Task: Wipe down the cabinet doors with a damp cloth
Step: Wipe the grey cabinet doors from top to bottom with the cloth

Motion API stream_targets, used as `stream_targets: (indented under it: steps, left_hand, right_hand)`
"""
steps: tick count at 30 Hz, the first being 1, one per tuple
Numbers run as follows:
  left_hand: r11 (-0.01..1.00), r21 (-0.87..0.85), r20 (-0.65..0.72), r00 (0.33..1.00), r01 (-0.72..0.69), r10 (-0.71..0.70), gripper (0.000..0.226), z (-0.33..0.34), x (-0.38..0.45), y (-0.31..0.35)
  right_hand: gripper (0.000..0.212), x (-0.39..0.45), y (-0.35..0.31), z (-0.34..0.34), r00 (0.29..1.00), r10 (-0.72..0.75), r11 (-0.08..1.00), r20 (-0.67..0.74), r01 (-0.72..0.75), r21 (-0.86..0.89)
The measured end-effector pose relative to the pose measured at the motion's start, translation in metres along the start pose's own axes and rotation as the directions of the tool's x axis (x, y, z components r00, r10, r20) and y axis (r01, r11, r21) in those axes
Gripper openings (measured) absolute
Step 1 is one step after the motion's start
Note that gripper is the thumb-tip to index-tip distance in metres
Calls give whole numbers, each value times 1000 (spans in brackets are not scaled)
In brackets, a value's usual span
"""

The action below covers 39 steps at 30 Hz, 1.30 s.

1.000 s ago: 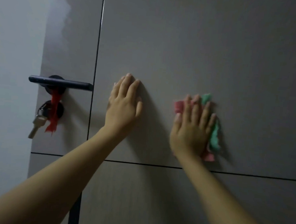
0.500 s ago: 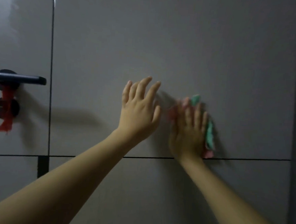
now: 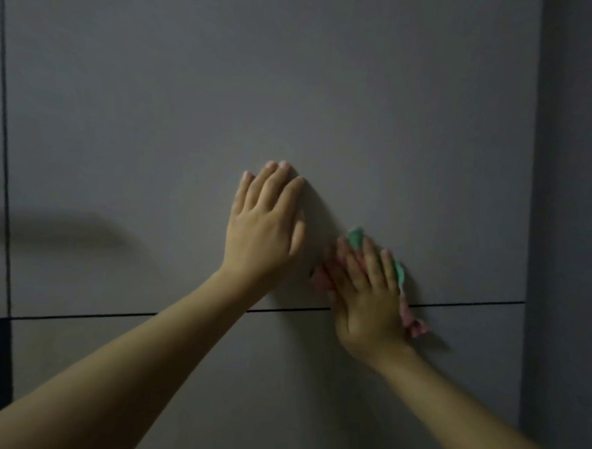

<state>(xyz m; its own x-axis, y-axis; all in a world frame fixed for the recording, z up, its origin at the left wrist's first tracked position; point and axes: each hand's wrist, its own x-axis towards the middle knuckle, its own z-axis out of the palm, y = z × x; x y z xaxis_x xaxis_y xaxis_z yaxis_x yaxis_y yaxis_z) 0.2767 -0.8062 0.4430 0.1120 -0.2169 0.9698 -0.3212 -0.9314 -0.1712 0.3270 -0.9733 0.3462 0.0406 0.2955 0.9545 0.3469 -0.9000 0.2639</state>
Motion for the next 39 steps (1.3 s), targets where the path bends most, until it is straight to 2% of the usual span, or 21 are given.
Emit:
stream_targets:
  steps: [1,3,4,6,8,9,10,11,13,15,16,18,20,23,24,26,28,30,33,35,39]
  left_hand:
    - [1000,15,-4,1000,4,-4,51,0,1,1]
    - [998,70,-20,1000,-6,7,54,5,2,3]
    - [995,97,-19,1000,-12,14,56,8,2,4]
    - [991,134,-19,1000,-17,20,61,13,1,4]
    - [985,171,-40,999,-22,29,67,19,1,5]
    - [984,180,-44,999,-21,29,70,21,1,6]
    - [983,184,-42,999,-18,26,74,23,1,6]
    - [982,187,-37,999,-13,21,77,24,1,8]
    - [979,201,-19,1000,-10,14,84,24,2,9]
    - [979,204,-6,1000,-6,8,88,23,2,9]
    - [979,204,-3,1000,-9,10,89,24,2,8]
    - [980,197,2,1000,-9,9,88,23,2,8]
    - [980,198,2,1000,-16,16,88,22,4,7]
    - [981,195,10,1000,-7,5,86,23,3,8]
    - [981,192,11,1000,0,-2,86,23,4,9]
    - [982,191,12,1000,0,-2,87,23,4,9]
    - [982,190,9,1000,-11,10,88,22,4,7]
    - [981,194,6,1000,-27,26,89,23,4,5]
    - [979,202,-1,1000,-28,29,89,24,3,5]
    - [980,199,12,1000,-24,22,89,23,3,5]
    - [983,181,34,999,-14,8,90,21,3,7]
  right_hand:
    - [47,-4,14,-5,990,-136,991,43,137,-6]
    - [47,-2,54,-13,978,-202,978,56,204,-36]
    - [47,2,75,-14,992,-127,990,27,128,-51]
    - [52,12,103,-19,986,164,985,-33,-166,-58]
    - [54,22,97,-16,892,433,896,-131,-441,-39]
    - [54,22,84,-12,838,517,847,-176,-530,-40]
    - [54,17,69,-8,818,541,830,-193,-556,-32]
    - [54,8,55,-5,855,487,865,-180,-500,-35]
    - [53,-19,45,-6,978,202,978,-42,-204,-49]
    - [55,-30,71,-16,998,-21,999,60,23,-45]
    - [56,-29,88,-19,998,-13,998,58,16,-54]
    - [55,-17,117,-22,980,200,978,-24,-201,-61]
    - [54,-5,130,-24,912,402,914,-83,-405,-27]
    - [54,-19,106,-15,836,533,842,-128,-539,-17]
    - [55,-34,95,-12,859,501,861,-111,-507,-35]
    - [53,-66,82,-10,945,327,943,-15,-327,-61]
    - [52,-74,99,-16,983,180,982,37,-178,-56]
    - [54,-60,125,-20,977,211,976,-4,-211,-56]
    - [53,-33,145,-21,890,442,894,-110,-447,-20]
    - [53,-38,135,-17,852,507,859,-129,-511,-3]
    - [51,-98,107,-9,933,359,932,-34,-360,-36]
